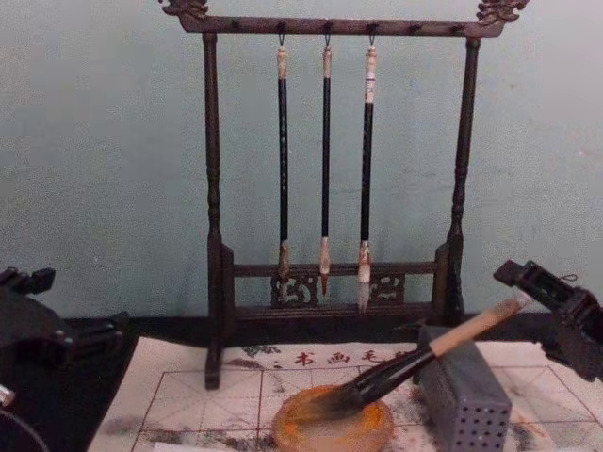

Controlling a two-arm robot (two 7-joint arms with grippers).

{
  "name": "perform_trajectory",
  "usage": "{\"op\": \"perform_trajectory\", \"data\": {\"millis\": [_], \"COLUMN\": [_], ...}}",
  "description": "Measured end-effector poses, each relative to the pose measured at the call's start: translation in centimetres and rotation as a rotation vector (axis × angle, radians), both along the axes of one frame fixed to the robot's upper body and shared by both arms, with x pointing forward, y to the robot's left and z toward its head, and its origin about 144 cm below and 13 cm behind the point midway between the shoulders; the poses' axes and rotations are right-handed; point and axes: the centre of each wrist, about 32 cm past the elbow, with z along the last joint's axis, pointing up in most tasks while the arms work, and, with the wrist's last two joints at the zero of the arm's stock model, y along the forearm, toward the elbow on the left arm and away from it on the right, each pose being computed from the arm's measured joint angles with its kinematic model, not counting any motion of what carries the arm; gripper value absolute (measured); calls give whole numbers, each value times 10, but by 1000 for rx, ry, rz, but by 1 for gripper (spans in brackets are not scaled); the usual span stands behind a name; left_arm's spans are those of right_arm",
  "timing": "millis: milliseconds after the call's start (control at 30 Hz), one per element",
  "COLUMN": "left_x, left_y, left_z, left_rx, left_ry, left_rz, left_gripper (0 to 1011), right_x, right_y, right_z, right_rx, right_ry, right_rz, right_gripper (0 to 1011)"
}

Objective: Pick up the brush from the inkstone, write on the paper, then place the brush back to its original position.

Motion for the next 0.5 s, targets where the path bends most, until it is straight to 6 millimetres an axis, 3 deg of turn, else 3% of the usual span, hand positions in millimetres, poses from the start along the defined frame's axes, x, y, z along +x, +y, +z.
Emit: {"op": "perform_trajectory", "data": {"millis": [500], "left_x": [0], "left_y": [0], "left_z": [0], "left_rx": [0], "left_ry": [0], "left_rz": [0], "left_gripper": [1001], "right_x": [4], "right_y": [6], "right_z": [-3], "right_rx": [26], "right_ry": [12], "right_rz": [16], "right_gripper": [1000]}}
